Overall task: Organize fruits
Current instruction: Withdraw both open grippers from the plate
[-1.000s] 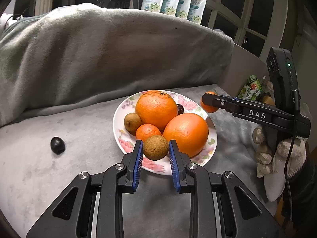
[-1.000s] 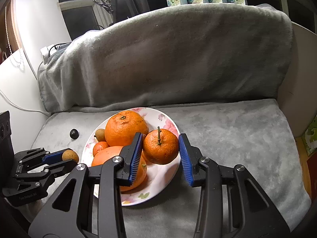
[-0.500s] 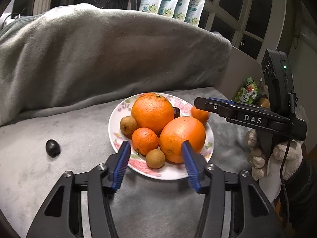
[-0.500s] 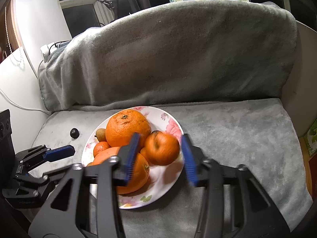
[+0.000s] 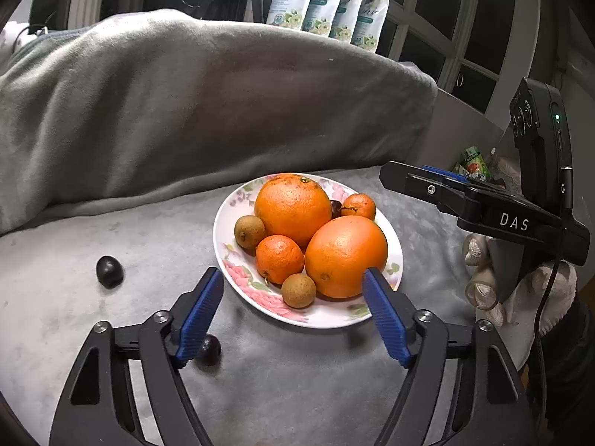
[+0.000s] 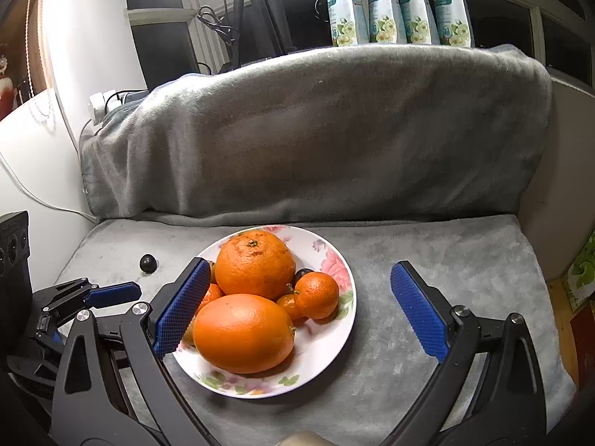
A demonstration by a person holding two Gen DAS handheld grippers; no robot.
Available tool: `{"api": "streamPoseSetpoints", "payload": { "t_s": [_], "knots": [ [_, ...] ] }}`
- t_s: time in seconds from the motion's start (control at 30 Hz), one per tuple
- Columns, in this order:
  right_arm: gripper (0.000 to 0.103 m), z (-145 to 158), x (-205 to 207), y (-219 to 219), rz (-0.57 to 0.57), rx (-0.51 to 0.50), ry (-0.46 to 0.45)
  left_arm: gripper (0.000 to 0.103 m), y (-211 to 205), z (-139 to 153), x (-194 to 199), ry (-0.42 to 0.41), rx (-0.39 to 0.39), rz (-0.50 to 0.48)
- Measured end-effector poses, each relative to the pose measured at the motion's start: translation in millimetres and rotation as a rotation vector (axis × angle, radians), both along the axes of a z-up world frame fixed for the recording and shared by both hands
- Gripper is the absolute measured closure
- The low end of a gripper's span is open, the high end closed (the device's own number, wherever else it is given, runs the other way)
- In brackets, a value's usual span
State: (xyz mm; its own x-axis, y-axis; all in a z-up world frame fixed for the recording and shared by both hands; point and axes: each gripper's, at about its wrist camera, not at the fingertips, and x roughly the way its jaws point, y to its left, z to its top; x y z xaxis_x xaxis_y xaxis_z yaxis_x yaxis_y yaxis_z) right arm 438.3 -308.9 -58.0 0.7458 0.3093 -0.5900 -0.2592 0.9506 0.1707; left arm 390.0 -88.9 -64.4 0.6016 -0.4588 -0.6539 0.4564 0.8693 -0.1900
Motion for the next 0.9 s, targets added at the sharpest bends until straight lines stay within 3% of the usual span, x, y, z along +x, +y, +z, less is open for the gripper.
{"api": "streamPoseSetpoints", "payload": {
  "t_s": [0.53,0.9],
  "knots": [
    [0.004,26,-34,16,0.020,0.004,-0.079,0.025,40,16,-8,-0.047,-0.026,0.058],
    [0.004,31,-70,60,0.183,0.002,-0.107,0.025,96,14,-3,-0.053,-0.028,0.176]
  ]
}}
